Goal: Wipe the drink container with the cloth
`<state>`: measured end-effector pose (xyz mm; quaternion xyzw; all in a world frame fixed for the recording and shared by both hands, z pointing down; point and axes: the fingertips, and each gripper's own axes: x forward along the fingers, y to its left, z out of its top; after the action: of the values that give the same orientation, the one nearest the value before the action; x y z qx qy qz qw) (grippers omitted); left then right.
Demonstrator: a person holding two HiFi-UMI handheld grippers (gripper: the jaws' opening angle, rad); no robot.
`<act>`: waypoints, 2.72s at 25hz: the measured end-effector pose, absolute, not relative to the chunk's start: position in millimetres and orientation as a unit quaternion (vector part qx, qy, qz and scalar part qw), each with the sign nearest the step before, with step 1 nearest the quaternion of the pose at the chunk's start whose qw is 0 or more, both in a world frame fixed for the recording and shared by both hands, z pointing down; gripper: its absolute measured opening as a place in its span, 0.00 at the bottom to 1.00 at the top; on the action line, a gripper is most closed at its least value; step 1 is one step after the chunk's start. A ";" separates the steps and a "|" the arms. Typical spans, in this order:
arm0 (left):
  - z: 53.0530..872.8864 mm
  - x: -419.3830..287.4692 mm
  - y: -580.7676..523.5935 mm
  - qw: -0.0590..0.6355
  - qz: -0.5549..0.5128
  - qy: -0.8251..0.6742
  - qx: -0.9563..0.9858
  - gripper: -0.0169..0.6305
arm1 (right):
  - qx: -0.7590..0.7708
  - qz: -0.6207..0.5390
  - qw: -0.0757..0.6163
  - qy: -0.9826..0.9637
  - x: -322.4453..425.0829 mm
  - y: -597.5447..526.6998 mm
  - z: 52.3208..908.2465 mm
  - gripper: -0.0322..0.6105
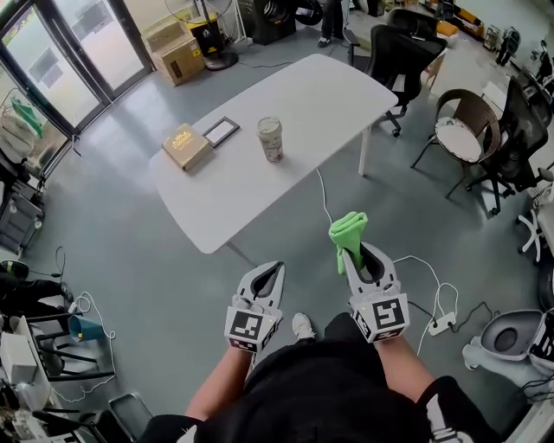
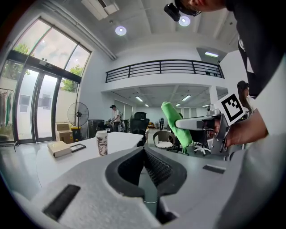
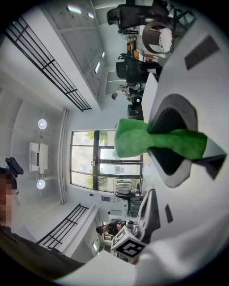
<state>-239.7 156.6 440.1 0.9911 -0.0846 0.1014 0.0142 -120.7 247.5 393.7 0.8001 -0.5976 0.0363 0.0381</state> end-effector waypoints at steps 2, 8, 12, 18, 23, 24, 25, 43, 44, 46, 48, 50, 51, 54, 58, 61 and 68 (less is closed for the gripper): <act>437.8 -239.5 146.5 0.014 0.096 -0.088 0.991 0.04 | 0.797 0.041 0.037 -0.602 -120.9 234.8 395.0 0.21; 449.1 -241.7 121.0 0.028 0.104 -0.109 0.988 0.04 | 0.786 0.048 0.037 -0.616 -114.3 201.9 398.4 0.21; 458.8 -235.8 104.4 0.030 0.122 -0.119 0.985 0.04 | 0.777 0.051 0.035 -0.626 -104.6 178.6 405.5 0.21; 468.9 -201.5 76.4 0.015 0.129 -0.128 0.983 0.04 | 0.762 0.055 0.032 -0.644 -75.5 134.6 415.8 0.21; 459.7 -168.1 36.6 0.006 0.122 -0.156 0.980 0.04 | 0.744 0.062 0.033 -0.665 -43.2 99.0 418.2 0.21; 457.6 -162.3 27.2 0.008 0.122 -0.165 0.979 0.04 | 0.740 0.064 0.033 -0.669 -36.8 92.5 418.6 0.21; 455.3 -156.8 18.8 0.010 0.123 -0.173 0.977 0.04 | 0.736 0.066 0.032 -0.673 -30.6 86.6 418.8 0.21; 454.1 -113.1 -58.9 0.061 0.121 -0.277 0.951 0.04 | 0.657 0.056 0.055 -0.750 22.1 8.0 423.7 0.21; 455.7 -114.1 -59.2 0.064 0.121 -0.280 0.950 0.04 | 0.654 0.054 0.057 -0.752 22.5 5.3 423.3 0.21; 459.3 -114.8 -61.7 0.070 0.121 -0.286 0.948 0.04 | 0.649 0.054 0.061 -0.756 24.4 -1.5 423.1 0.21; 463.8 -113.6 -67.3 0.078 0.119 -0.289 0.947 0.04 | 0.645 0.053 0.068 -0.760 25.9 -10.4 424.9 0.21; 468.3 -112.4 -75.9 0.081 0.121 -0.291 0.946 0.04 | 0.638 0.051 0.074 -0.765 24.5 -21.9 427.3 0.21; 470.3 -112.3 -80.9 0.079 0.123 -0.292 0.945 0.04 | 0.634 0.052 0.074 -0.768 22.2 -28.5 428.3 0.21; 475.5 -115.6 -94.1 0.075 0.133 -0.296 0.943 0.04 | 0.618 0.064 0.073 -0.781 10.4 -46.5 434.7 0.21; 481.4 -124.1 -108.3 0.081 0.138 -0.302 0.940 0.04 | 0.609 0.075 0.083 -0.785 -0.7 -67.8 447.0 0.21; 485.7 -131.4 -118.8 0.085 0.140 -0.301 0.940 0.04 | 0.605 0.082 0.086 -0.787 -7.8 -86.4 450.8 0.21; 486.9 -134.5 -139.0 0.095 0.131 -0.288 0.944 0.04 | 0.609 0.117 0.089 -0.779 -17.3 -119.4 466.9 0.21</act>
<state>-134.5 -139.0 486.9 0.9439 -0.2879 0.1312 0.0950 -17.3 -119.4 466.9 0.6094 -0.7792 0.1168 0.0886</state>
